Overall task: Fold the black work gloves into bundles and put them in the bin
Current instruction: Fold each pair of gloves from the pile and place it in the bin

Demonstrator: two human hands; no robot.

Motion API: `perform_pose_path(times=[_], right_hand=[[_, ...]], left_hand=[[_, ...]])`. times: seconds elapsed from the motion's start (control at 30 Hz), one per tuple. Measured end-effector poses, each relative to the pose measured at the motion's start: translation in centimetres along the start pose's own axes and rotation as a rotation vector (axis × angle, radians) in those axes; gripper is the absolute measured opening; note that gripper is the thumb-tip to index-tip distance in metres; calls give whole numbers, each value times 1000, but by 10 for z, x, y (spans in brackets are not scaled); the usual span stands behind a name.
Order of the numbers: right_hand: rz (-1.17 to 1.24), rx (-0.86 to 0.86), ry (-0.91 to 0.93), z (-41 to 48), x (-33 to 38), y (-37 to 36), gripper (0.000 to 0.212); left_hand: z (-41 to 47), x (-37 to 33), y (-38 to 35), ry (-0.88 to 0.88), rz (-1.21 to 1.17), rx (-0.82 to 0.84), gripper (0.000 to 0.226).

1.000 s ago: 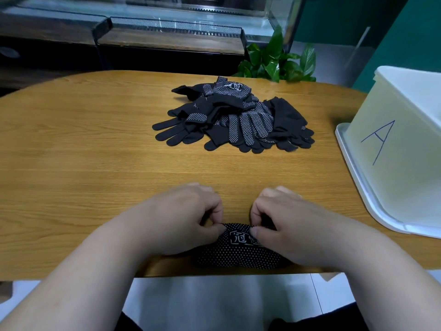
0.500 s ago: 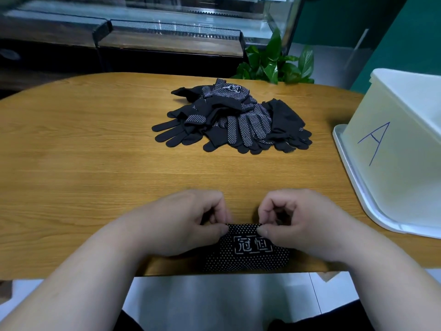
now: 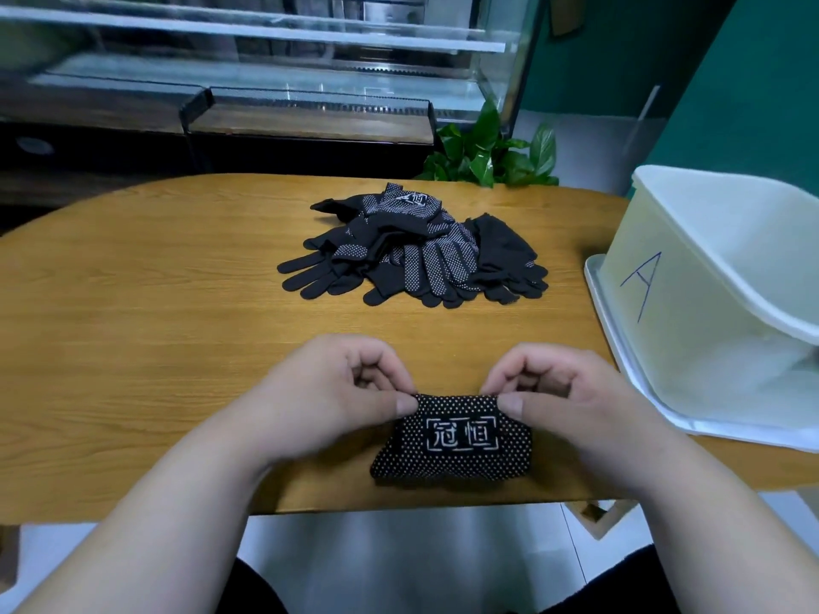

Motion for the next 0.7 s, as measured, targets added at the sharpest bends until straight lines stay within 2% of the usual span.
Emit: perform_pose_path(times=[0.1,0.23,0.3,0.37,0.47,0.6,0.7], right_hand=[[45,-24,-3,-12,10,13,14],[51,-68,20,-26,32,35,17],[47,-88,53,-32,49,49,12],[-1,-124,106,-37,65,67,14],[-79,-211,144,-45,81,99,21],[-151,-254,151,-53,94,138,7],[-199,-293,157,-55,102,169,18]], left_hand=[[-5,-18,-2,0,-19,4,21],[-13,-56,-11,-5,-51,54,10],[-14,-79,-16,-18,-50,58,6],[-13,-103,-21,-49,-29,58,12],[-13,-138,-31,-85,31,67,12],[-12,-180,-57,-150,149,111,11],[-6,-211,-78,-220,228,101,11]])
Point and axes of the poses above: each hand's wrist, its own z-axis towards the middle knuckle, its own y-axis out of the back of the hand, x = y × z, the point moved 10 cm from there along z, towards the middle knuckle, and after that the axes turned 15 degrees about -x, right-handed, at the moved point
